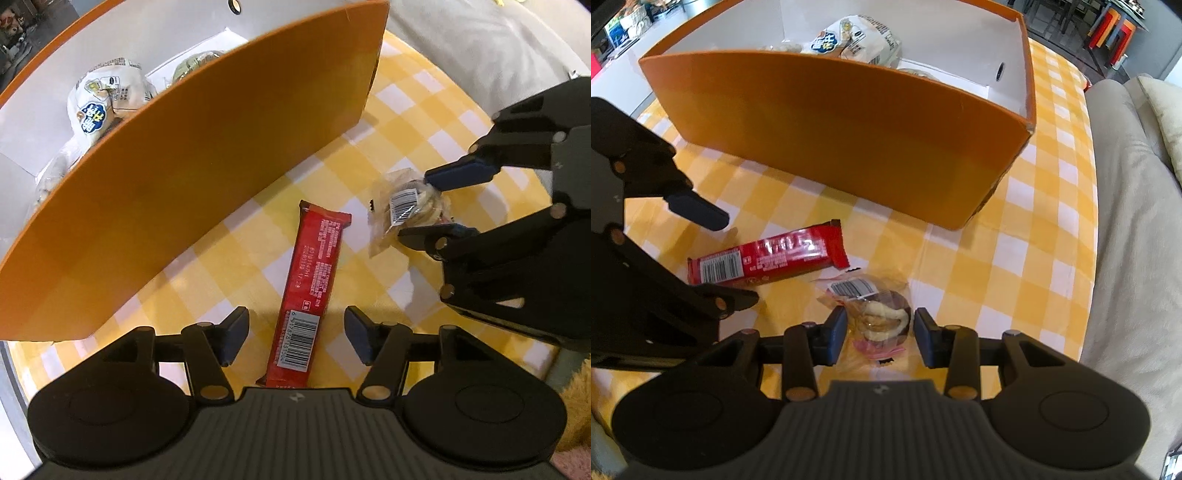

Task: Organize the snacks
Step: 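Grasp the red chocolate bar with the left tool while the right tool holds the egg pack, then lift both held snacks and carry them over the orange box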

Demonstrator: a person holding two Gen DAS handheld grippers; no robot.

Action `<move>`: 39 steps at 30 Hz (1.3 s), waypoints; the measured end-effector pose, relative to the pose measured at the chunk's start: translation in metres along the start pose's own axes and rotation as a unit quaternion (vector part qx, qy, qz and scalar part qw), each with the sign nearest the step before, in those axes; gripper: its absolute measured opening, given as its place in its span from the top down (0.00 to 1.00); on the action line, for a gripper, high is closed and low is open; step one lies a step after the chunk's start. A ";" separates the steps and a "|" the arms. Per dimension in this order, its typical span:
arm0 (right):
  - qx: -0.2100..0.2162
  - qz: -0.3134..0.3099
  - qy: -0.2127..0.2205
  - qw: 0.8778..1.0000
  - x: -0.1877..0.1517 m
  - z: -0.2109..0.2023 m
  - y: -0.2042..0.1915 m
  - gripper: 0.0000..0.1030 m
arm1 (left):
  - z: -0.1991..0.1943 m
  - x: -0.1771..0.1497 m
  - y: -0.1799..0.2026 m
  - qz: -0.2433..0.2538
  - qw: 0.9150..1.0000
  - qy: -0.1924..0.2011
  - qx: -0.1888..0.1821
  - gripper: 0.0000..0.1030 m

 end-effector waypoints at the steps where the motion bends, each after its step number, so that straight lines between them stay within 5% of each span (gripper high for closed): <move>1: 0.000 -0.003 -0.003 1.000 0.000 0.000 0.000 0.61 | 0.001 -0.001 0.000 -0.001 1.000 -0.001 0.001 0.33; 6: -0.001 -0.009 -0.018 1.000 -0.006 0.001 0.003 0.58 | 0.007 -0.004 -0.001 -0.016 1.000 -0.003 -0.002 0.36; 11: 0.005 0.000 -0.022 1.000 -0.006 0.002 0.005 0.61 | 0.002 -0.006 -0.003 -0.027 1.000 0.003 -0.005 0.69; 14: 0.006 0.004 -0.025 1.000 -0.006 0.002 0.005 0.62 | 0.001 -0.005 -0.007 -0.048 0.999 0.000 0.000 0.74; 23: 0.005 0.001 -0.031 1.000 -0.004 -0.002 0.000 0.63 | -0.013 -0.014 -0.015 -0.098 0.995 0.012 -0.004 0.74; 39: -0.003 -0.035 0.007 0.999 0.018 -0.040 -0.021 0.64 | -0.088 -0.008 -0.021 -0.099 0.993 0.067 0.006 0.74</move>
Point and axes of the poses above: each gripper's, at about its wrist camera, not at the fingertips, and z roughly the way its jaws point, y to its right, x to its top, the point moved 5 cm from there along z, roughly the way its jaws point, and after that the axes turned 10 degrees about y, right-handed, at the moved point
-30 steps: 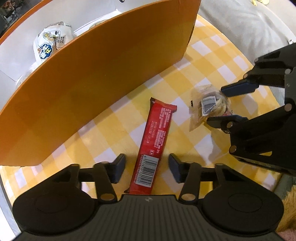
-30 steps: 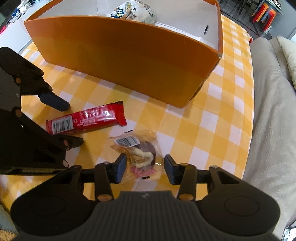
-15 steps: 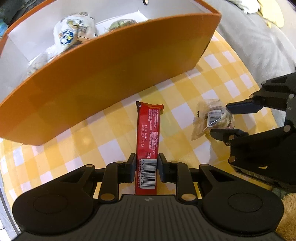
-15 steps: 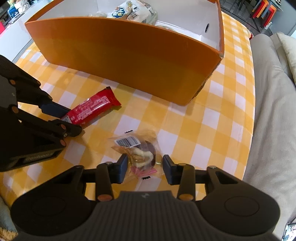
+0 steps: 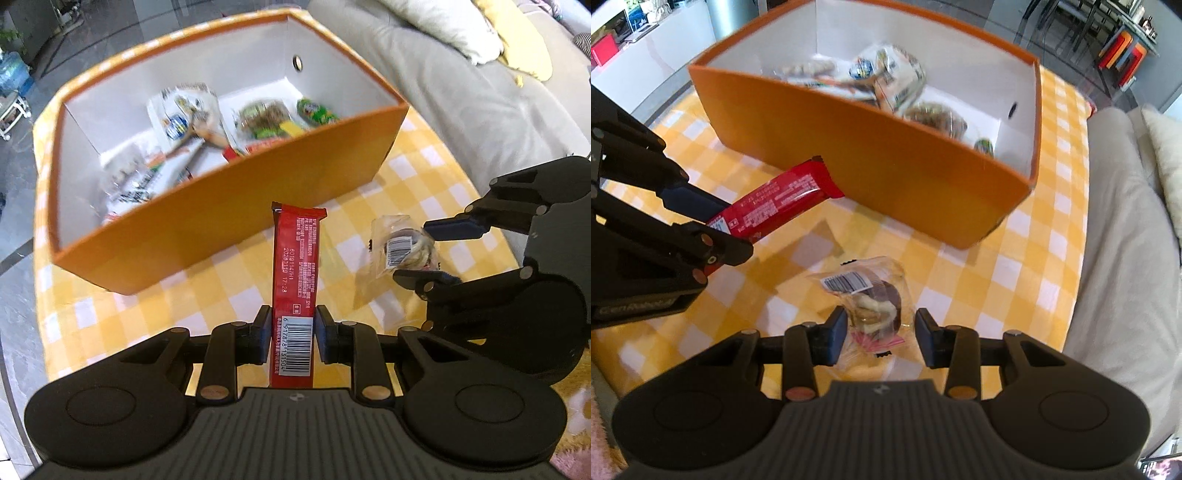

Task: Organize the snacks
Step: 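Lift both held snacks and carry them over the orange box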

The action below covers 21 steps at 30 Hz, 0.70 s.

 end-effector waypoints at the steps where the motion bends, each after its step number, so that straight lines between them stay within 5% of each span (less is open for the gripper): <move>1: -0.001 -0.002 0.004 1.000 0.002 -0.004 -0.001 0.64 | -0.006 0.001 -0.001 0.001 1.000 0.004 0.002 0.74; 21: -0.030 -0.016 0.086 0.996 0.079 -0.056 -0.008 0.64 | -0.064 0.063 -0.037 -0.008 0.996 0.076 0.051 0.74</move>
Point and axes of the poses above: each gripper's, at about its wrist camera, not at the fingertips, and z roughly the way its jaws point, y to its right, x to its top, the point moved 5 cm from there along z, roughly the way its jaws point, and after that the axes turned 10 degrees about y, right-handed, at the moved point
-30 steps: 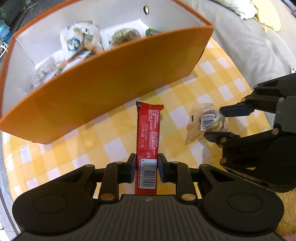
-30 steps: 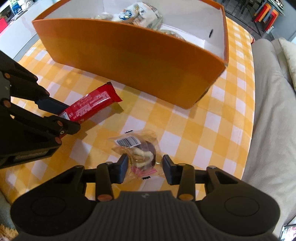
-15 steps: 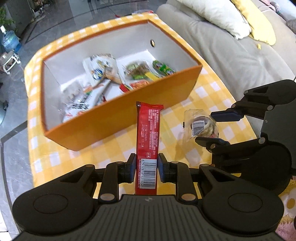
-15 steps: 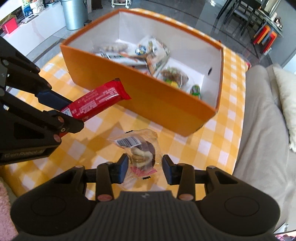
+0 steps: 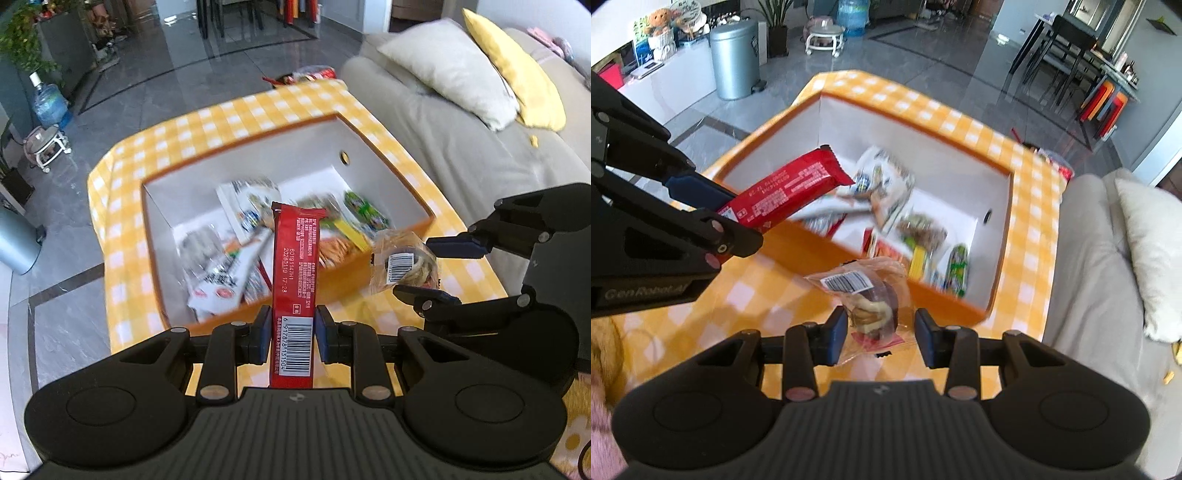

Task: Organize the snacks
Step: 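Lift both held snacks and carry them over the orange box, then lower both snacks into the box and open both tools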

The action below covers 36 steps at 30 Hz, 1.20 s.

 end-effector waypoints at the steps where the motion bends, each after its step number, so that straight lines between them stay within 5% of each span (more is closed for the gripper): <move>1: -0.001 0.000 0.003 1.000 0.005 0.001 0.001 0.64 | 0.000 0.003 -0.003 -0.004 1.000 0.001 0.001 0.74; 16: -0.009 0.024 0.009 1.000 0.050 0.052 0.024 0.64 | 0.058 0.034 -0.061 -0.070 0.997 -0.022 0.032 0.74; 28: -0.041 0.011 -0.034 0.999 0.063 0.130 0.046 0.64 | 0.122 0.048 -0.096 -0.058 0.992 -0.063 0.088 0.74; 36: -0.058 -0.013 -0.055 0.997 0.066 0.170 0.055 0.64 | 0.152 0.055 -0.096 -0.065 0.993 -0.072 0.073 0.74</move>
Point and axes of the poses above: each gripper's, at about its wrist camera, not at the fingertips, and z roughly the way its jaws point, y to its right, x to its top, the point moved 5 cm from there along z, roughly the way its jaws point, and after that the axes turned 10 degrees about y, right-handed, at the moved point
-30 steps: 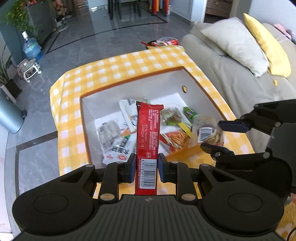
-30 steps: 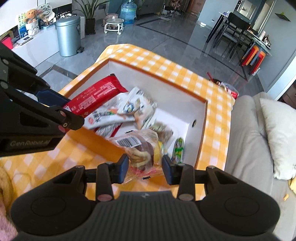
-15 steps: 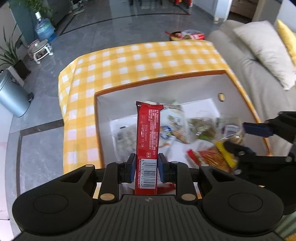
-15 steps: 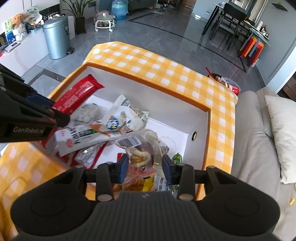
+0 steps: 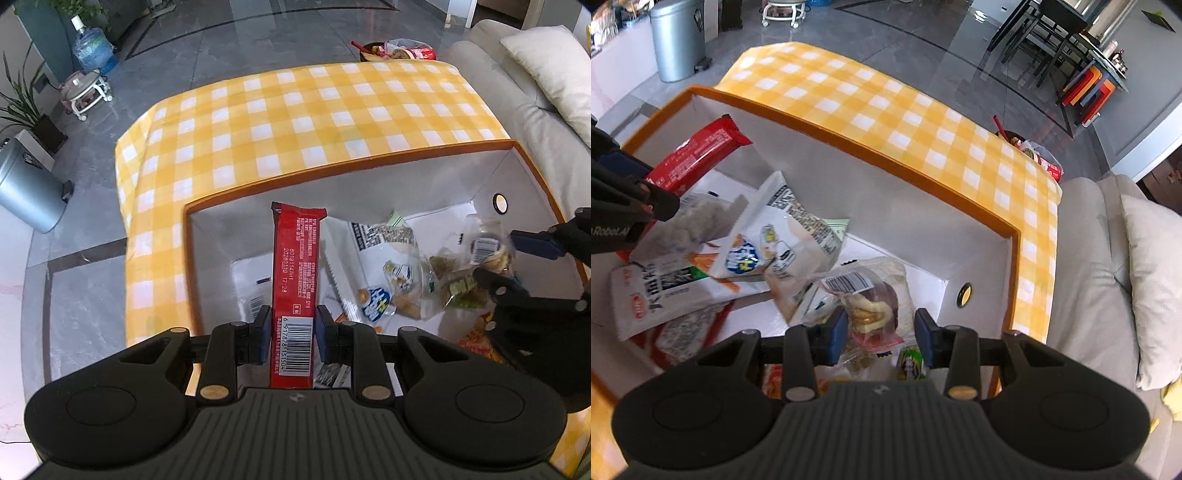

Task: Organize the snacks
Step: 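Lower both snacks into the box and open both tools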

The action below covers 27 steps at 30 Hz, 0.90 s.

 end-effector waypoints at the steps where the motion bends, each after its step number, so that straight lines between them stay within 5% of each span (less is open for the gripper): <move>1: -0.001 -0.003 -0.002 1.000 0.001 0.004 -0.001 0.64 | 0.003 0.000 0.002 -0.001 1.000 -0.002 -0.004 0.74; 19: 0.004 -0.024 -0.014 1.000 0.001 0.033 -0.001 0.63 | 0.030 0.001 0.012 -0.001 0.999 -0.029 -0.039 0.72; 27: 0.018 -0.012 -0.004 1.000 0.008 0.019 -0.001 0.31 | 0.012 0.002 0.011 -0.002 0.999 -0.011 -0.038 0.38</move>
Point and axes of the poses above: each gripper's, at about its wrist camera, not at the fingertips, and z roughly the way its jaws point, y to its right, x to its top, the point moved 5 cm from there along z, roughly the way its jaws point, and after that the axes turned 10 degrees about y, right-handed, at the moved point
